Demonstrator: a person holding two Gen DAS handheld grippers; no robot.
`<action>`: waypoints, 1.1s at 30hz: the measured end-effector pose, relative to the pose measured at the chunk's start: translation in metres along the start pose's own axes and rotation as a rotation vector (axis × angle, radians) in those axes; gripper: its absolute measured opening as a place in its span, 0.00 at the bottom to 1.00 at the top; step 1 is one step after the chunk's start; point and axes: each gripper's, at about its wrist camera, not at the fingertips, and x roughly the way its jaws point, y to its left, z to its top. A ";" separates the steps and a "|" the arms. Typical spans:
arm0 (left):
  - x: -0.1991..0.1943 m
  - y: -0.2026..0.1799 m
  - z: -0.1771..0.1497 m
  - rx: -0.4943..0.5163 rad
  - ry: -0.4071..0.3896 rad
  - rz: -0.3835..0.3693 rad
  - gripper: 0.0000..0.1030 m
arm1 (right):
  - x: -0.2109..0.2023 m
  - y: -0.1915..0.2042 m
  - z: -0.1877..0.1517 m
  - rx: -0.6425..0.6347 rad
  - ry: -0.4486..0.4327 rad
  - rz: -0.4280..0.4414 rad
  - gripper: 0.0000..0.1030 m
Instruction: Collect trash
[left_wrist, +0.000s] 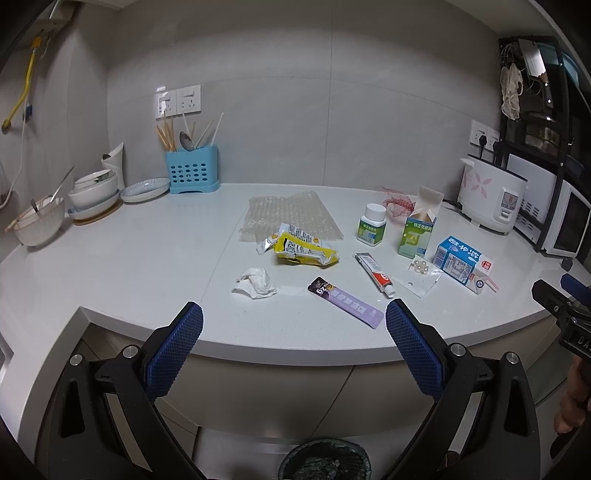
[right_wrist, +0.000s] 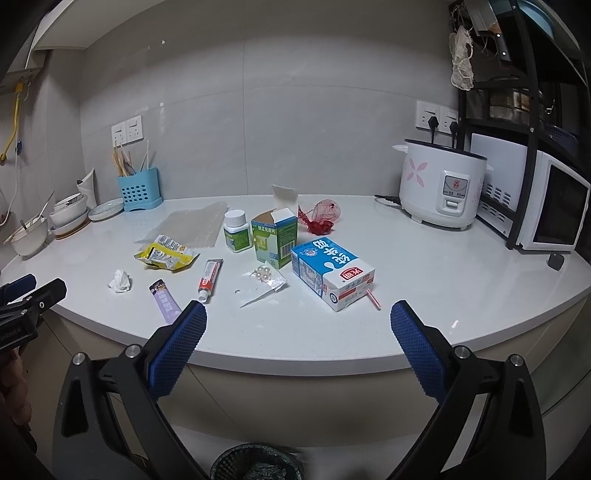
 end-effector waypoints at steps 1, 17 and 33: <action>0.000 0.000 0.000 0.004 -0.006 0.002 0.94 | 0.000 0.000 0.000 -0.001 -0.001 0.000 0.93; -0.003 0.003 0.000 0.021 0.042 0.024 0.94 | -0.004 0.004 0.002 -0.012 -0.008 0.000 0.93; 0.042 0.025 0.022 -0.056 0.062 0.028 0.94 | 0.045 -0.004 0.025 -0.092 0.076 -0.004 0.93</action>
